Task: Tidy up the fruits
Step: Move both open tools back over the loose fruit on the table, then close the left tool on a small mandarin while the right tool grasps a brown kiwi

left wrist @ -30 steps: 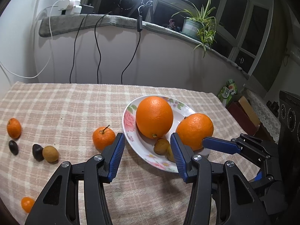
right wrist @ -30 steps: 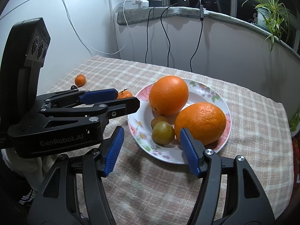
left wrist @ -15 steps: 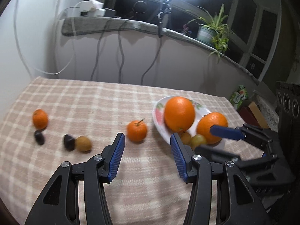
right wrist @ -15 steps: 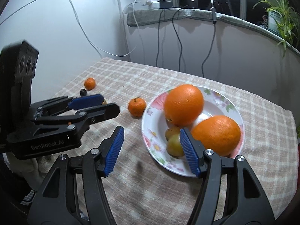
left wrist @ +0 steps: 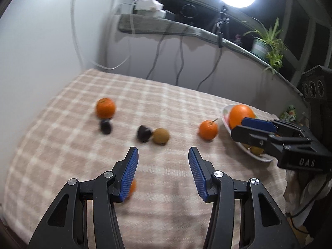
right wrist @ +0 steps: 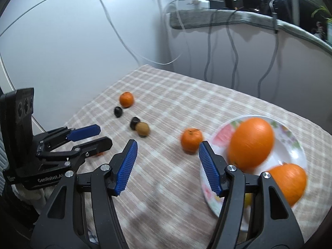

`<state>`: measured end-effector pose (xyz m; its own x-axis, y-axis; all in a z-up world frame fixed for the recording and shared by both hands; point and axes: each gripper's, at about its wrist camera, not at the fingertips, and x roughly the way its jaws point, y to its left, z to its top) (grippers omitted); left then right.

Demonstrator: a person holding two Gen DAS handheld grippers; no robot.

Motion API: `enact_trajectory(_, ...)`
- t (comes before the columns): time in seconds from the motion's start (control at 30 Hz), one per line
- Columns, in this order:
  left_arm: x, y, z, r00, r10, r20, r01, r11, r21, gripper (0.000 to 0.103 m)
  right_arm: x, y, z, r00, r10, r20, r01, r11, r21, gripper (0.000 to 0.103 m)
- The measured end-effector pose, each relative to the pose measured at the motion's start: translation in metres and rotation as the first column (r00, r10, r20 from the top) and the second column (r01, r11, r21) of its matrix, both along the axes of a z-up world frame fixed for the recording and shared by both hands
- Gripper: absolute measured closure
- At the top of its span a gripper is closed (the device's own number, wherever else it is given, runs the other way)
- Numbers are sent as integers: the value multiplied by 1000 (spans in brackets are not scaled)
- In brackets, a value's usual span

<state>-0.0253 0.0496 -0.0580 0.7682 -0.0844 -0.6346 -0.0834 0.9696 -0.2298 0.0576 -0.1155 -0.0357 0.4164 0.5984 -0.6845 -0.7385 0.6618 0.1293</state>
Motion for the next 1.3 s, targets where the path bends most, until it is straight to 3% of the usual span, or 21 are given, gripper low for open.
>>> enact_trajectory(0.2,-12,15,-12,998,47,-31,-47,999,-9,54,4,33,-11,998,63,-24,-63,998,-14,39)
enact_trajectory(0.37,-15,23,-21,996,65,-56,-66,998,-13,54,11,57,-25,995,91,-46,-94,994,-50,47)
enact_trajectory(0.6,-17,29,-30,994,66,-84,-67,998,-19,63,24,81,-44,993,101,-66,-107,990,-95,49)
enact_trajectory(1.0,-16,31,-40,992,64,-111,-65,998,-13,68,36,100,-60,991,102,-86,-113,984,-136,56)
enact_trajectory(1.3,-15,31,-42,992,59,-108,-61,998,-12,77,38,105,-66,991,96,-91,-109,982,-152,68)
